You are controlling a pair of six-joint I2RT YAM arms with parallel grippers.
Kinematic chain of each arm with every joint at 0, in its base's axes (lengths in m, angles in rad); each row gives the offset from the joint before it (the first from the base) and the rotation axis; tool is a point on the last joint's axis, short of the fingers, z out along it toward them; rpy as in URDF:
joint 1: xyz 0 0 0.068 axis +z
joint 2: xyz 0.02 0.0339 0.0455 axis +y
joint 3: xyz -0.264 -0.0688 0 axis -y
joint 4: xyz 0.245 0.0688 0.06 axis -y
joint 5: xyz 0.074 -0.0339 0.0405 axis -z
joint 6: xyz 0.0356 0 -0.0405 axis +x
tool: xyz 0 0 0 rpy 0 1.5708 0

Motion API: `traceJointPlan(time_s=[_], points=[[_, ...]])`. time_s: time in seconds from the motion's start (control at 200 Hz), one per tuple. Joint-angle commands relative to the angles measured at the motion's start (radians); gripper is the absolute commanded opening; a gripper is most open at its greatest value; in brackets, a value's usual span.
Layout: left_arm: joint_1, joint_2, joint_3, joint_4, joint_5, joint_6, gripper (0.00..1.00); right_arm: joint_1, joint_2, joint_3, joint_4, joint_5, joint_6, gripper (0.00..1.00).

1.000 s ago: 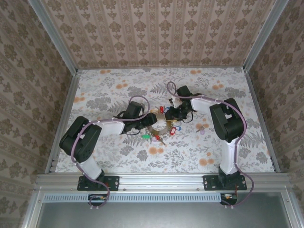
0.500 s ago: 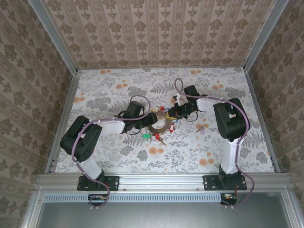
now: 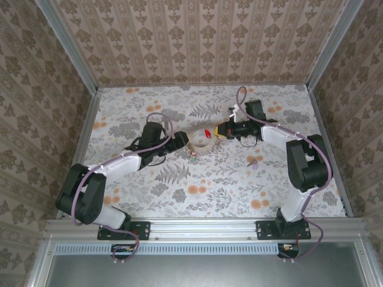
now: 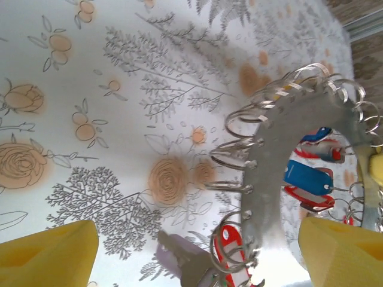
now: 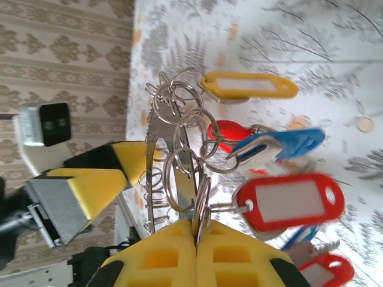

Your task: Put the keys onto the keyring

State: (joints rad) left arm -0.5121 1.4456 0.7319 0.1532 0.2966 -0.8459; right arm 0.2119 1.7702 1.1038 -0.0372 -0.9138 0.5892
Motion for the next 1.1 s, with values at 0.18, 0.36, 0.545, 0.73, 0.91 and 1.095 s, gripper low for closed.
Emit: traceJointPlan(time_s=[0.18, 0.36, 0.545, 0.73, 0.91, 1.095], points=[[0.032, -0.023, -0.006, 0.258, 0.207, -0.126, 0.77, 0.000, -0.117, 0.011, 0.079, -0.094, 0.090, 0.00], [0.032, -0.025, -0.011, 0.373, 0.237, -0.200, 0.64, 0.000, -0.138, 0.019, 0.076, -0.109, 0.100, 0.00], [0.032, -0.014, -0.011, 0.431, 0.272, -0.238, 0.57, 0.000, -0.161, 0.016, 0.114, -0.127, 0.134, 0.00], [0.030, -0.016, -0.003, 0.456, 0.286, -0.259, 0.48, -0.001, -0.181, 0.019, 0.119, -0.132, 0.143, 0.00], [0.025, -0.020, 0.017, 0.456, 0.301, -0.262, 0.40, -0.001, -0.192, 0.021, 0.122, -0.133, 0.149, 0.00], [0.024, -0.045, 0.020, 0.486, 0.306, -0.275, 0.14, 0.000, -0.211, 0.027, 0.115, -0.130, 0.149, 0.02]])
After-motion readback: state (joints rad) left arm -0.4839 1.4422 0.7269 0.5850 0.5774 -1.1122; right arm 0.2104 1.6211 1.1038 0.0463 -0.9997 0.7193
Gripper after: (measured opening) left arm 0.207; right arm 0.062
